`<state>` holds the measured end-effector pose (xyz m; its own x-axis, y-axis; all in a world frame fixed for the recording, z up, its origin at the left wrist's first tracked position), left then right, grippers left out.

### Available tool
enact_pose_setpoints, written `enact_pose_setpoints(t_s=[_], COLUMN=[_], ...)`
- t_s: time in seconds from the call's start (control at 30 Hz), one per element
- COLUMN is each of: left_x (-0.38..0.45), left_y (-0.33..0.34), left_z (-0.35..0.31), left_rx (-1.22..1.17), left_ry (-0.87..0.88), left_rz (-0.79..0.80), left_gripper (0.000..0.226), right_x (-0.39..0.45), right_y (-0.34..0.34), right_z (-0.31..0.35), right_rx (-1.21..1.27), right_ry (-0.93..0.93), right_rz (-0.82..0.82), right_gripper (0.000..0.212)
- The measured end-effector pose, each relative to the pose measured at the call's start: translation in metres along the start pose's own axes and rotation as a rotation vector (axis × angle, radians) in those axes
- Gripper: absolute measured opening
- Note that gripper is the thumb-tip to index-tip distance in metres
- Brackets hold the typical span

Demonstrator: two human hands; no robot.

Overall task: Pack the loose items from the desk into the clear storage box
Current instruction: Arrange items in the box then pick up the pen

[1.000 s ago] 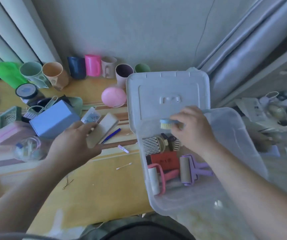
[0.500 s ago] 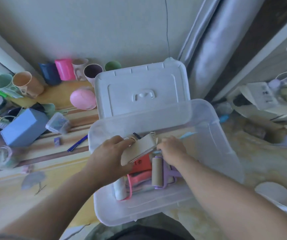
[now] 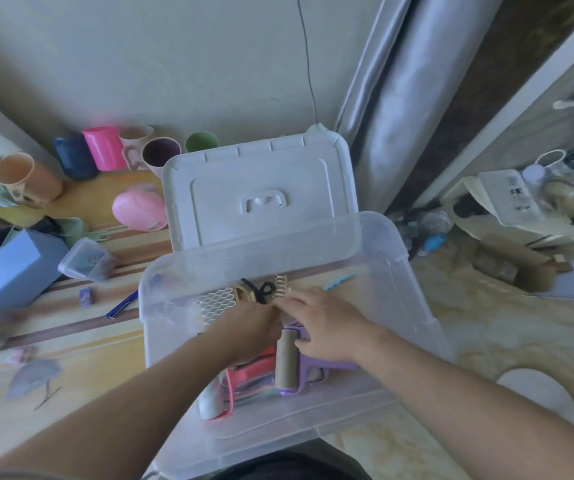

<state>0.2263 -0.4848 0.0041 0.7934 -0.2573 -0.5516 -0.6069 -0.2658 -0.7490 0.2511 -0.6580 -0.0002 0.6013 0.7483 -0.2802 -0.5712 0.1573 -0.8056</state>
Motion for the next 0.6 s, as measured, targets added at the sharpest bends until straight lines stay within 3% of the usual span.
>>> enact_pose_setpoints(t_s=[0.13, 0.33, 0.47, 0.6], left_x=[0.007, 0.014, 0.012, -0.001], left_y=[0.007, 0.014, 0.012, 0.010], left_z=[-0.010, -0.016, -0.007, 0.007], left_rx=[-0.345, -0.512, -0.437, -0.302], left_ry=[-0.014, -0.071, -0.100, -0.102], left_rz=[-0.020, -0.018, -0.142, -0.157], left_gripper=[0.029, 0.026, 0.043, 0.049], right_x=[-0.010, -0.016, -0.002, 0.030], right_y=[0.001, -0.003, -0.014, -0.022], right_z=[-0.024, -0.044, -0.066, -0.080], right_rx=[-0.053, -0.192, -0.313, -0.485], right_ry=[0.128, 0.120, 0.260, 0.316], right_rz=[-0.083, -0.052, -0.083, -0.048], right_gripper=[0.067, 0.051, 0.033, 0.037])
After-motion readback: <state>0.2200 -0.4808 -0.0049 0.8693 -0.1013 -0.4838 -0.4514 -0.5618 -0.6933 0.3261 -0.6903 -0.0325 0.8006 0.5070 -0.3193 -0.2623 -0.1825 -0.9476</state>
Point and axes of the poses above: each hand's wrist, its own x-axis towards the middle knuckle, its own y-axis out of the palm, z = x × y, the point moved 3 cm from there along x, towards the middle knuckle, and after that the axes turned 3 degrees about -y, right-handed, at the moved point
